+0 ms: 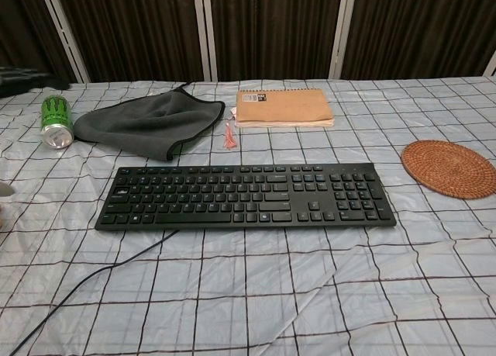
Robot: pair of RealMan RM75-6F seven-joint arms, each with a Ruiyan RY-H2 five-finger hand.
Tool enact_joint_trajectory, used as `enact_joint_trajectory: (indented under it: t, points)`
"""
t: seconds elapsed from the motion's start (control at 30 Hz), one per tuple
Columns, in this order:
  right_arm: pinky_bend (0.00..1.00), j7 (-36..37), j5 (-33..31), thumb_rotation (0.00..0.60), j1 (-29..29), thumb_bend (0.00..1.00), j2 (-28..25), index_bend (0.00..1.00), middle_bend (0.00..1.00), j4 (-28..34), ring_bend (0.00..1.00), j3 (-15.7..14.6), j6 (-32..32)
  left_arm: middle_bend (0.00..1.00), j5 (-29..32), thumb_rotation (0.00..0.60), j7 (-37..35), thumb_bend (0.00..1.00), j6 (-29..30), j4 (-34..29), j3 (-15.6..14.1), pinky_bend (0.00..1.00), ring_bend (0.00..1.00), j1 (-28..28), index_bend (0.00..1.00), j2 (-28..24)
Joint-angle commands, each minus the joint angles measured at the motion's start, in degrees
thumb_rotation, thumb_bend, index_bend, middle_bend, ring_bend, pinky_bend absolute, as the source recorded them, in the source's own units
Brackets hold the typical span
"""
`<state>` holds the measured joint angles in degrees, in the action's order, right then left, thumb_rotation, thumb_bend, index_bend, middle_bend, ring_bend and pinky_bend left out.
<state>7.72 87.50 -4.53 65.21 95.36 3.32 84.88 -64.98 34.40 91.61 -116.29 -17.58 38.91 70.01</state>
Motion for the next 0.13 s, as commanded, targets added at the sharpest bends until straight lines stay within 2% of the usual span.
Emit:
enact_joint_trajectory:
  t: [0.03,0.13]
  points:
    - [0.00,-0.76,0.44,0.600,0.05,0.07,0.23,0.00,0.00,-0.20,0.00,-0.04,0.40,0.00,-10.35,0.600,-6.18,0.01,9.56,7.46,-5.31,0.00,0.00,-10.46,0.00,-1.17]
    - [0.00,-1.23,0.99,0.600,0.08,0.07,0.33,0.00,0.00,-0.48,0.00,-0.13,0.78,0.00,-12.72,0.600,-7.96,0.01,12.45,10.72,-5.16,0.00,0.00,-13.76,0.00,-0.78]
